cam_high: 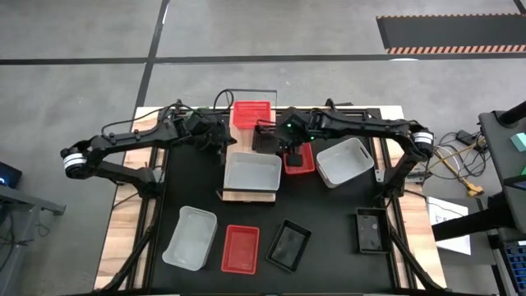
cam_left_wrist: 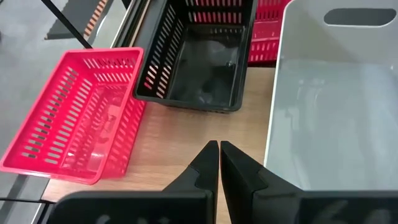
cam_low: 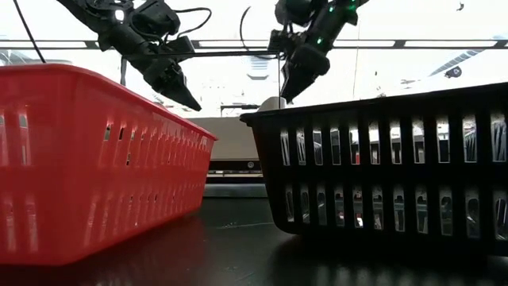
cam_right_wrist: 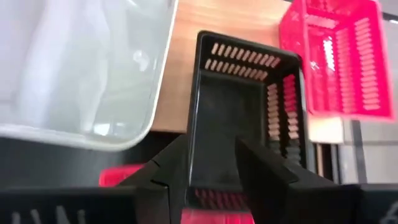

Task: Stack baskets on shelf by color
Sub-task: Put the middle black bin on the shelf

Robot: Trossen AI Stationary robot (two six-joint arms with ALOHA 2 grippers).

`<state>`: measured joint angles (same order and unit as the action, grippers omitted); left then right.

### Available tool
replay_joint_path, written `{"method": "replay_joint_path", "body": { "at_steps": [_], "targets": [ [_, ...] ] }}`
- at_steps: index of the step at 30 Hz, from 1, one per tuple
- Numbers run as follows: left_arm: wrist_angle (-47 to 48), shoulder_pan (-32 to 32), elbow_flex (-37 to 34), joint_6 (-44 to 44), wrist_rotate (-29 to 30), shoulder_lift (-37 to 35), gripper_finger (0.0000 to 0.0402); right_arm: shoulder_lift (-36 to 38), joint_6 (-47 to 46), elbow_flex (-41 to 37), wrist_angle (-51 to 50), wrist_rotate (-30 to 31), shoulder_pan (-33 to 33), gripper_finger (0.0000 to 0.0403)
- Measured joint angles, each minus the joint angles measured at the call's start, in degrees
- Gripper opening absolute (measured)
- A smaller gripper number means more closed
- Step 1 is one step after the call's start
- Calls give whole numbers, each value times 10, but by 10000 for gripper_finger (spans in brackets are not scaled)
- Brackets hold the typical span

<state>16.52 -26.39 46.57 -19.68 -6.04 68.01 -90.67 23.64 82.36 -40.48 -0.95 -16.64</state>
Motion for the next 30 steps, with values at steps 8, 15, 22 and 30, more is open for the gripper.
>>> {"method": "replay_joint_path", "body": {
  "at_steps": [8,15,22,30],
  "targets": [
    [-8,5,-1,-1,0,-5,0,32,4,-4,-130,69,-43,62],
    [-6,6,-2,-1,0,-7,0,-1,-3,-51,-69,49,-83,12],
    [-6,6,-3,-2,8,-7,0,-48,28,-42,16,50,-76,9],
    [-18,6,0,-2,20,-7,0,-64,35,-9,30,38,-75,9]
  ]
}}
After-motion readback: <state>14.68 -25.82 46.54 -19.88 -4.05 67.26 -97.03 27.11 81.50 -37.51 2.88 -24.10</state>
